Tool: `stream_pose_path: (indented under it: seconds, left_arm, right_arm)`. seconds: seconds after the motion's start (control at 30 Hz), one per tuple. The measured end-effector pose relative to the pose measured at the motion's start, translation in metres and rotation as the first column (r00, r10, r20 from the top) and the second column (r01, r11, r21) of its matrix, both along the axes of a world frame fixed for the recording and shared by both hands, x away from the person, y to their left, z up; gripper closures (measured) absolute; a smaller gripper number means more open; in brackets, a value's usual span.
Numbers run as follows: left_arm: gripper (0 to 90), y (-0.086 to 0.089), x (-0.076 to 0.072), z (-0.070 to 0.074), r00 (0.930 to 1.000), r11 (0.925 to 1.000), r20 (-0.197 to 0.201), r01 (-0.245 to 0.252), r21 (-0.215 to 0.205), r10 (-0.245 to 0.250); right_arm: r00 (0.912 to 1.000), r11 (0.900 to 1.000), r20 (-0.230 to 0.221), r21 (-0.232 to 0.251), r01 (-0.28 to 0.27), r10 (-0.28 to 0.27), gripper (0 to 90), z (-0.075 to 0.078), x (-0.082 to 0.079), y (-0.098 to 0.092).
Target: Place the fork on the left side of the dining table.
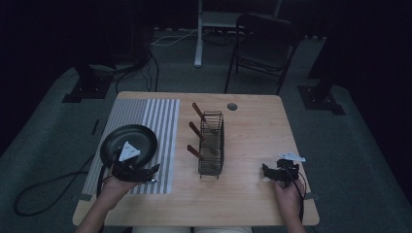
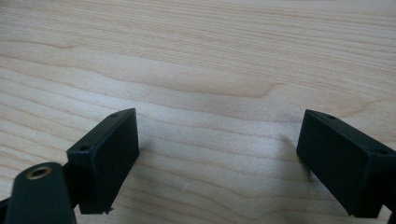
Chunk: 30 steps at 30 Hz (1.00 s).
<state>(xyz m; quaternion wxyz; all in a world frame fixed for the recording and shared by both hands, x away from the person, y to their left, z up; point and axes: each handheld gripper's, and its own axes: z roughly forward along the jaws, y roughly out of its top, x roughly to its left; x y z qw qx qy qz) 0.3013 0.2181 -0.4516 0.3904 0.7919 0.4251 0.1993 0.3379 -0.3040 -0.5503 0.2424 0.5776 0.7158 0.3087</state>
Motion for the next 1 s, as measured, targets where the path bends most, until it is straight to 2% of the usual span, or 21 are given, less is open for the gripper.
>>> stream_pose_path:
  seconds: [0.2,0.3,0.47,0.6,0.8,0.97,1.0]
  left_arm:
    - [4.5,-0.012,0.009,0.009,0.9996,0.9996,0.012,0.027,-0.003,-0.027]
    - [4.4,-0.017,0.013,0.012,0.9993,0.9996,0.024,0.027,0.002,-0.027]
    - [4.4,-0.023,0.021,0.018,0.9989,0.9992,0.025,0.039,-0.012,-0.039]
    - [4.4,-0.028,0.027,0.022,0.9987,0.9992,0.032,0.039,-0.005,-0.039]
    - [4.4,-0.034,0.036,0.029,0.9983,0.9987,0.038,0.046,-0.022,-0.045]
    - [4.4,-0.038,0.040,0.033,0.9976,0.9983,0.043,0.055,-0.019,-0.054]
    - [4.4,-0.042,0.044,0.038,0.9971,0.9980,0.048,0.060,-0.017,-0.059]
  right_arm:
    - [1.0000,1.000,0.000,0.000,0.000,0.000,12.6,0.000,0.000,0.000]
    - [1.0000,1.000,0.000,0.000,0.000,0.000,12.6,0.000,0.000,0.000]
    - [1.0000,1.000,0.000,0.000,0.000,0.000,12.6,0.000,0.000,0.000]
    - [1.0000,1.000,0.000,0.000,0.000,0.000,12.5,0.000,0.000,0.000]
    - [1.0000,1.000,0.000,0.000,0.000,0.000,12.6,0.000,0.000,0.000]
    - [1.0000,1.000,0.000,0.000,0.000,0.000,12.5,0.000,0.000,0.000]
    - [1.0000,1.000,0.000,0.000,0.000,0.000,12.5,0.000,0.000,0.000]
